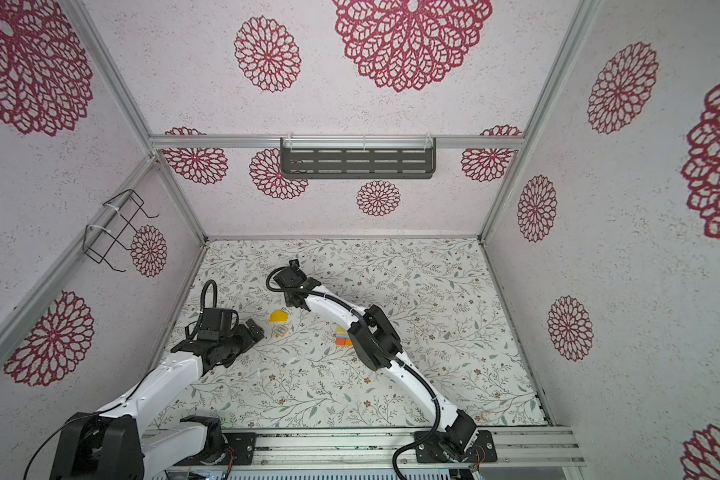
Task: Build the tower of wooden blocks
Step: 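Close the right gripper on the wooden cube and lift it, then carry the wooden cube with the right gripper over the stack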
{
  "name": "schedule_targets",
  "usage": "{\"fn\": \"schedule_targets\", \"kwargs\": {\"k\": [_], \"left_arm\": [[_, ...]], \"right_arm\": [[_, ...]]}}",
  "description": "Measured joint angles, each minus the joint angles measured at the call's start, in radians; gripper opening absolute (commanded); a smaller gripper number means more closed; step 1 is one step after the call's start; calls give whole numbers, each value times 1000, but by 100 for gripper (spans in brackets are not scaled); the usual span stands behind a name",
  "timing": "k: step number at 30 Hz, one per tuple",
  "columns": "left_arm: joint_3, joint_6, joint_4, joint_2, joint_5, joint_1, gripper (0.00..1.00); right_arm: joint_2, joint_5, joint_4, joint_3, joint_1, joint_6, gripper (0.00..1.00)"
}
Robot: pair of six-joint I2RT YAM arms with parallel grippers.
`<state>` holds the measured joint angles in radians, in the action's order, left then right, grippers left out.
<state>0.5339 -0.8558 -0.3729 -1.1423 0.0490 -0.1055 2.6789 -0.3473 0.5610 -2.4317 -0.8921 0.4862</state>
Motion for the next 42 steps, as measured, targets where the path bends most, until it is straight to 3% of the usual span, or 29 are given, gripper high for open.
{"fn": "schedule_targets", "kwargs": {"k": [6, 19, 30, 42], "left_arm": [[34, 0, -38, 34, 2, -26, 97], [178, -27, -135, 61, -117, -199, 97], [304, -58, -141, -99, -185, -349, 97], [364, -92, -134, -215, -225, -450, 97]], "right_arm": [[-85, 2, 50, 46, 0, -16, 29], [-598, 8, -11, 497, 36, -13, 29], [-914, 14, -24, 886, 93, 39, 31], [-1100, 17, -26, 1111, 95, 130, 33]]}}
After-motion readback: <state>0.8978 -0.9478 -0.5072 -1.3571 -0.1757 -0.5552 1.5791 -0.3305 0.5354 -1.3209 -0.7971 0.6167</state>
